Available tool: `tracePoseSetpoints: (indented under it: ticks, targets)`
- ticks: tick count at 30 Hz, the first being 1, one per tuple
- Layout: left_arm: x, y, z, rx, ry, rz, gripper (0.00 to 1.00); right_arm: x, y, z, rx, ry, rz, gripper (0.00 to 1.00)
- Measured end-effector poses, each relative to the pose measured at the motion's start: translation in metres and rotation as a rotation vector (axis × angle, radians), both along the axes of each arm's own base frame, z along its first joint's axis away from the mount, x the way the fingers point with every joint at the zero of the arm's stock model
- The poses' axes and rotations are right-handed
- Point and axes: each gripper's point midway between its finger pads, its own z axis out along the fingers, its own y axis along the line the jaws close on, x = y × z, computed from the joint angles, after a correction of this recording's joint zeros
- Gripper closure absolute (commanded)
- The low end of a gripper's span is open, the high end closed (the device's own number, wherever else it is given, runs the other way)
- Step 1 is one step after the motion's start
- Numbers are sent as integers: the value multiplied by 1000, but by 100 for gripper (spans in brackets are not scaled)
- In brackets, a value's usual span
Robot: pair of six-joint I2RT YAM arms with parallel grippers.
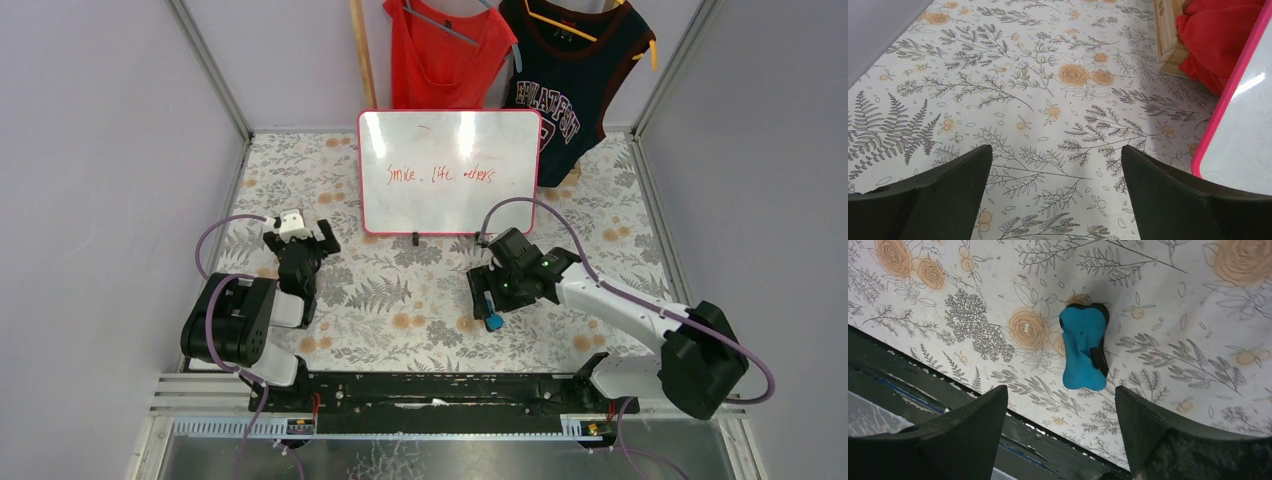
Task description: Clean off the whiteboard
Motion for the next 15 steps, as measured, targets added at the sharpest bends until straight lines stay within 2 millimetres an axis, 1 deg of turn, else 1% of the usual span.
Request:
tracePoseSetpoints:
  ticks: [4,8,11,15]
  targets:
    - [0,0,0,0,0,0,0,2,11,-11,21,27,25,19]
    - [0,0,0,0,0,0,0,5,17,-20,23,42,35,23]
    - [0,0,0,0,0,0,0,6,17,-28,12,53,35,25]
    - [0,0,0,0,0,0,0,6,12,-36,-21,58,25,29]
